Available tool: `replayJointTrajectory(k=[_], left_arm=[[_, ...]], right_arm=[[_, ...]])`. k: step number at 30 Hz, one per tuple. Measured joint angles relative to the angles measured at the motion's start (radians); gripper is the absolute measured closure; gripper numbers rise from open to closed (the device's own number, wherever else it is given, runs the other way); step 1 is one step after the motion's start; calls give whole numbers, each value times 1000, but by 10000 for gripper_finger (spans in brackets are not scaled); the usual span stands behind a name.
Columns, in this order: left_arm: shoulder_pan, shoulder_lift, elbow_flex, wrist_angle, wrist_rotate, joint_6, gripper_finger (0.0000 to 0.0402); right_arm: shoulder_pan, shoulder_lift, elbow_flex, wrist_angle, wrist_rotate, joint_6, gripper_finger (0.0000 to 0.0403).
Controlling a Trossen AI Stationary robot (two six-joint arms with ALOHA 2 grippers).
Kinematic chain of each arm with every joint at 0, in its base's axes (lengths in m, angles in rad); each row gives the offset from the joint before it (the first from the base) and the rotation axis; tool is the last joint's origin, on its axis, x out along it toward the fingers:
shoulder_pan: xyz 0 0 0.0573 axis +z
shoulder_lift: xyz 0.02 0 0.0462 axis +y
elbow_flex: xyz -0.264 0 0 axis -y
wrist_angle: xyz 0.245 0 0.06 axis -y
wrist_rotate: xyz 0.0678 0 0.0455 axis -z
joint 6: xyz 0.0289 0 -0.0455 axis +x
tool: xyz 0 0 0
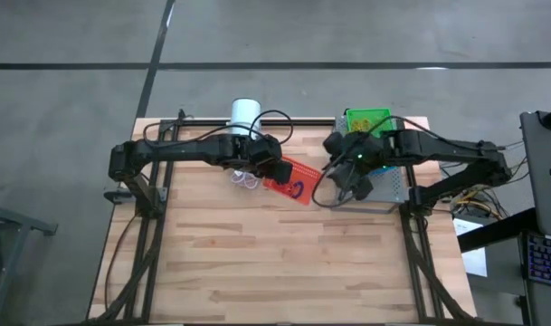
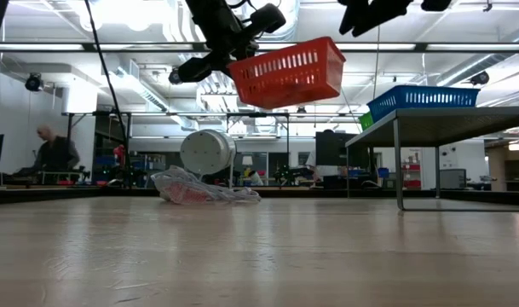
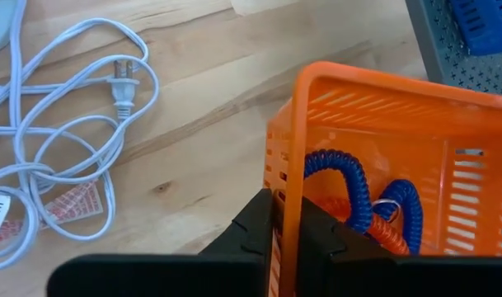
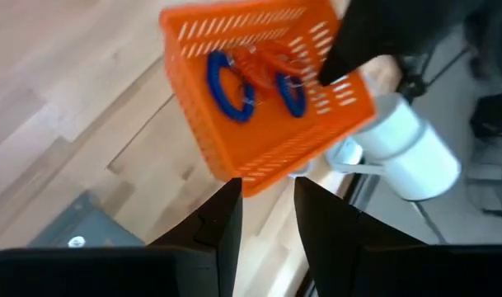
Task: Pick & Place Office Desk Supplies
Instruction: Put the orange bin filled with spring keychains on the shelf
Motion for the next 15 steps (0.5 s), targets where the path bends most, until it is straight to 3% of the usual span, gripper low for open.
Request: replayJointTrajectory(k=[15], left_arm=[[1, 0, 0, 2, 0, -8, 373]], right_arm=[[26, 87, 0, -5, 3, -22, 294]])
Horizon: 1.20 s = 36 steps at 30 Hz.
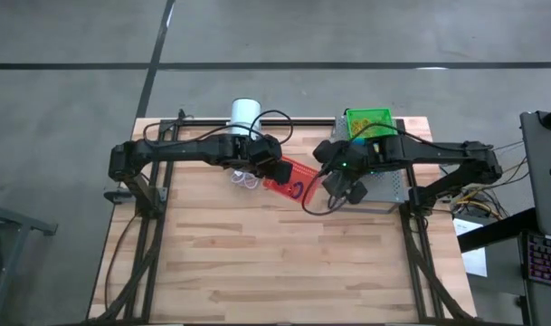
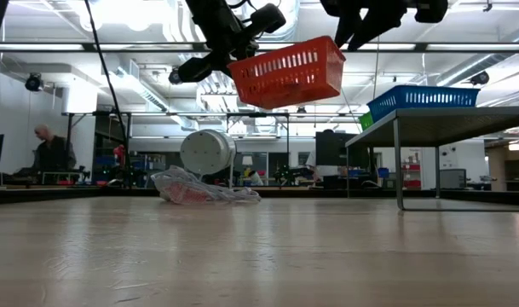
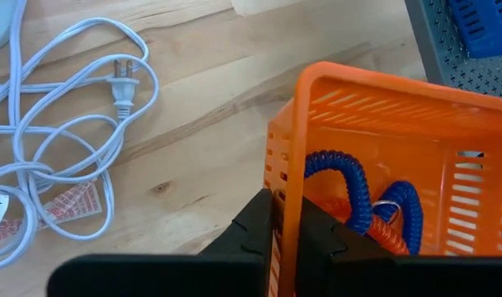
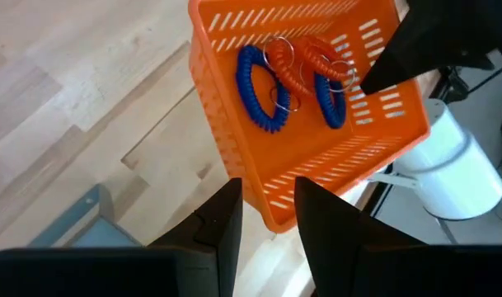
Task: Pick & Place Office Desk Supplies
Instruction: Put the orange bin filled with spring keychains on the shelf
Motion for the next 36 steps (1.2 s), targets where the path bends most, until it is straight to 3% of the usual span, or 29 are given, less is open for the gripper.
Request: replayJointTrajectory(k=[22, 36], left_arm=[[0, 0, 0, -1, 3, -3, 373], [0, 0, 3, 25, 0, 1, 373]], right_arm=[[13, 158, -14, 21, 25, -5, 295], [13, 94, -14, 21, 13, -10, 365]])
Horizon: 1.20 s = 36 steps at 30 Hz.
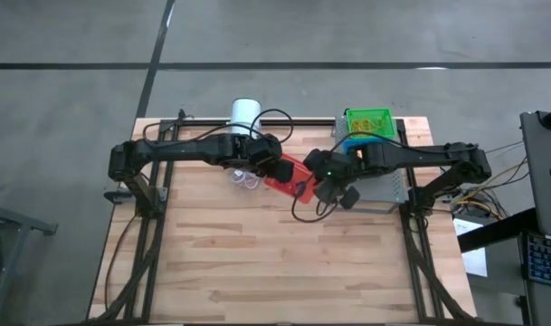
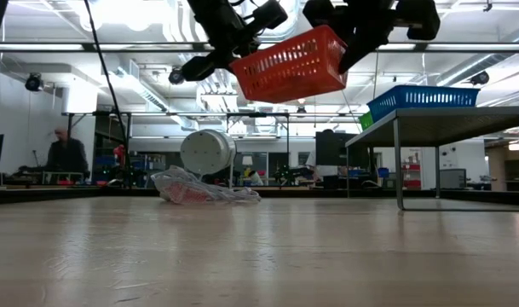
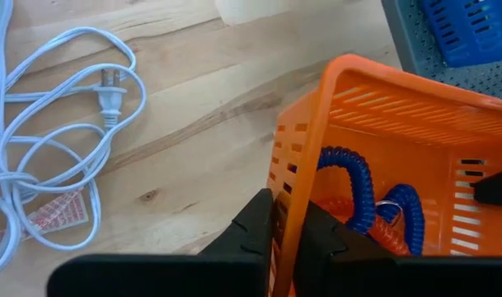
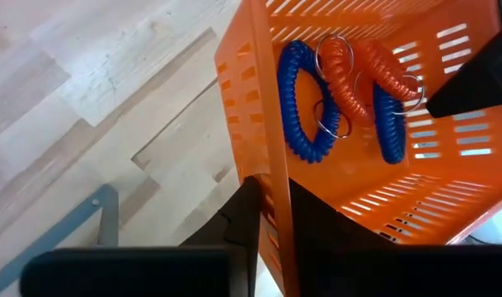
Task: Pick & Place Office Desk Supplies
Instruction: Put the orange bin filled with spring keychains on the shelf
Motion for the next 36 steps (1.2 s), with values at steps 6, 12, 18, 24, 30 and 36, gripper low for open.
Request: replayJointTrajectory(k=[6, 12, 18, 24, 30, 36], left_arm=[[0, 0, 0, 9, 0, 11, 373], [0, 0, -1, 31, 0, 11, 373], [0, 0, -2, 40, -1, 10, 373], [0, 0, -2, 46, -1, 11, 373], [0, 0, -3, 47, -1, 11, 373], [0, 0, -3, 48, -1, 10, 373]], right_arm=[[0, 2, -1, -13, -3, 0, 379], [0, 1, -1, -20, 0, 1, 381], [0, 1, -1, -21, 4, 4, 381], [0, 1, -1, -22, 5, 6, 381], [0, 1, -1, -21, 5, 4, 381], [0, 1, -1, -20, 5, 4, 381]])
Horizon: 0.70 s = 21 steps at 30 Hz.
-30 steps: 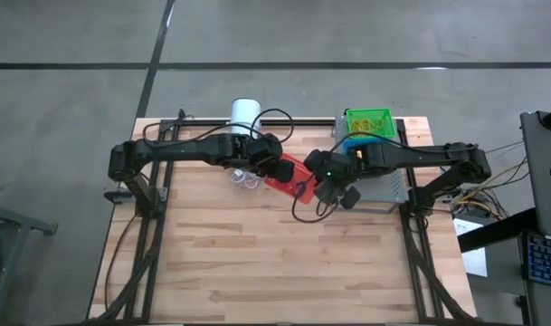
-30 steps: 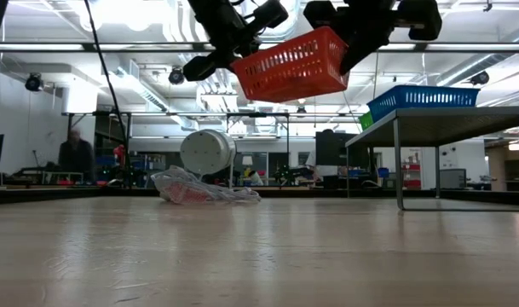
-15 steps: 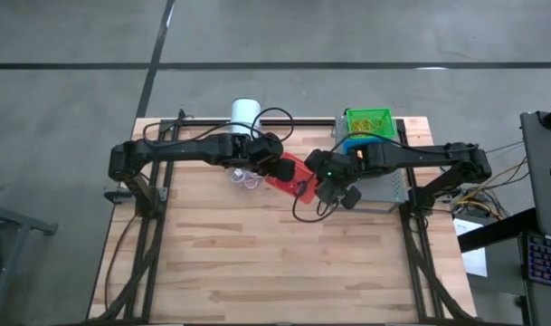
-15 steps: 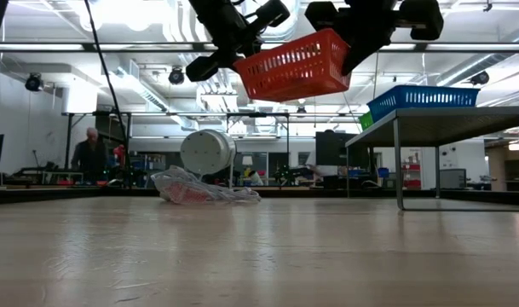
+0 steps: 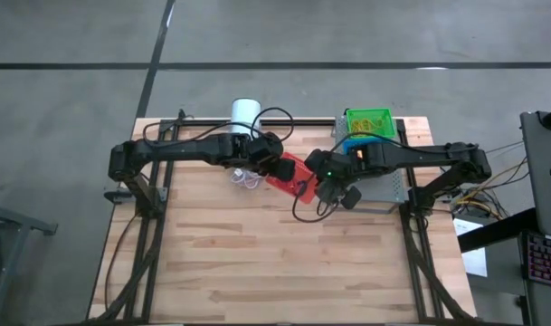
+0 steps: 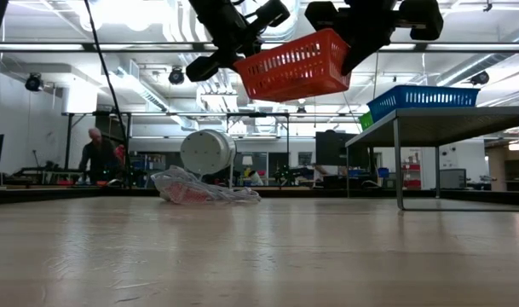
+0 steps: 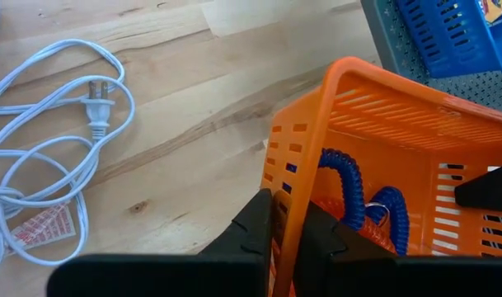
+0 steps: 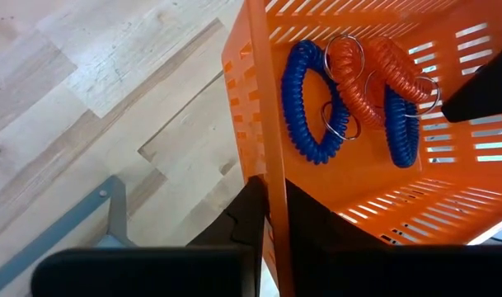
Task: Pick & Place Office Desk Supplies
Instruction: Put the orange bin filled with spring keychains on the shelf
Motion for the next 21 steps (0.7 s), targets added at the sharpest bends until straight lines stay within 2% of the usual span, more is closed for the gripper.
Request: replayJointTrajectory(k=[21], left_arm=[[0, 0, 0, 9, -1, -2, 373]], right_arm=[[0, 0, 0, 0, 2, 3, 381]])
